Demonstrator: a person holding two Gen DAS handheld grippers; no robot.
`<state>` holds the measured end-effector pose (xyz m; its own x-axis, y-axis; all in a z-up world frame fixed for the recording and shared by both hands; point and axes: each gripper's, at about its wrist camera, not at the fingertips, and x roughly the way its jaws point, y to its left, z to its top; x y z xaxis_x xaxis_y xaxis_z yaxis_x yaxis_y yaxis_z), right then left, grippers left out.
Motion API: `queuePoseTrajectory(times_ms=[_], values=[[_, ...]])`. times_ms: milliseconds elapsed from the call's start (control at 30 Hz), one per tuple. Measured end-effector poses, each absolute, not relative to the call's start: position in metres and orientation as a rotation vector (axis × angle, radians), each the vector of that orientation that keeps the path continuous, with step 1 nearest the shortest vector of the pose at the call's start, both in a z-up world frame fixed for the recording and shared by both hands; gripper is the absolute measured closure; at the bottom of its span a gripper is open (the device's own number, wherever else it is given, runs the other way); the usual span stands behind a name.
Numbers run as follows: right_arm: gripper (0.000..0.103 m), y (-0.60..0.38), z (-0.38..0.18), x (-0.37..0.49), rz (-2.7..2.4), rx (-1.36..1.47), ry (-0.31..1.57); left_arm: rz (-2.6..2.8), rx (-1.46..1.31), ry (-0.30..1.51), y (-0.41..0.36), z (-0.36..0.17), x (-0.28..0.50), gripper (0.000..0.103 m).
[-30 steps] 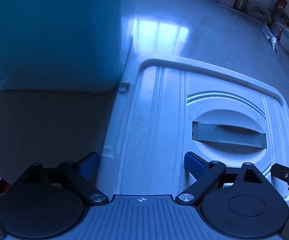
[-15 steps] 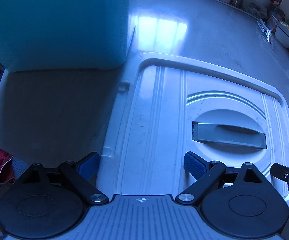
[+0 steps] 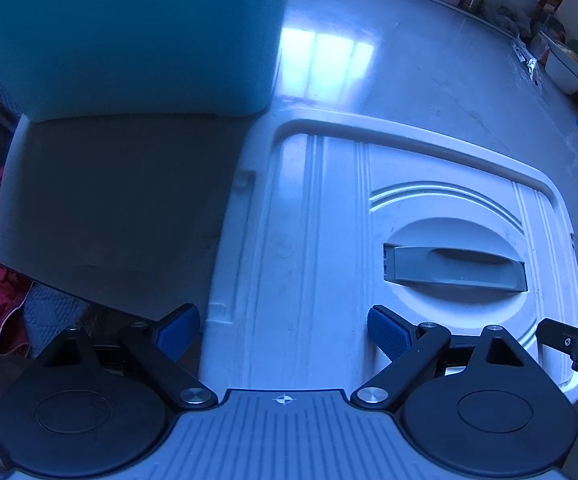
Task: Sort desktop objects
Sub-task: 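Lower both open tools onto the rim of the white lid, then grip the lid rim with both tools and tilt it up on edge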
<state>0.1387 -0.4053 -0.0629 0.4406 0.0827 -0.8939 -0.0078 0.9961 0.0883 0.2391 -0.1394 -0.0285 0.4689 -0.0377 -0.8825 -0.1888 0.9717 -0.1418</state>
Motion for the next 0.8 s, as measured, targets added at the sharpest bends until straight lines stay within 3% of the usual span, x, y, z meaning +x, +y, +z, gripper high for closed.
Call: queuePoseTrajectory(times_ms=[233, 600, 800], values=[[0.016, -0.404, -0.062, 0.139, 0.046, 0.068, 1.112, 0.032, -0.378, 1.085, -0.103, -0.028, 0.232, 0.01], [0.016, -0.395, -0.063, 0.139, 0.039, 0.025, 1.104, -0.054, -0.69, 1.079, -0.088, -0.089, 0.234, 0.011], [0.016, -0.396, -0.062, 0.138, 0.041, 0.012, 1.105, -0.087, -0.742, 1.057, -0.099, -0.111, 0.241, 0.022]])
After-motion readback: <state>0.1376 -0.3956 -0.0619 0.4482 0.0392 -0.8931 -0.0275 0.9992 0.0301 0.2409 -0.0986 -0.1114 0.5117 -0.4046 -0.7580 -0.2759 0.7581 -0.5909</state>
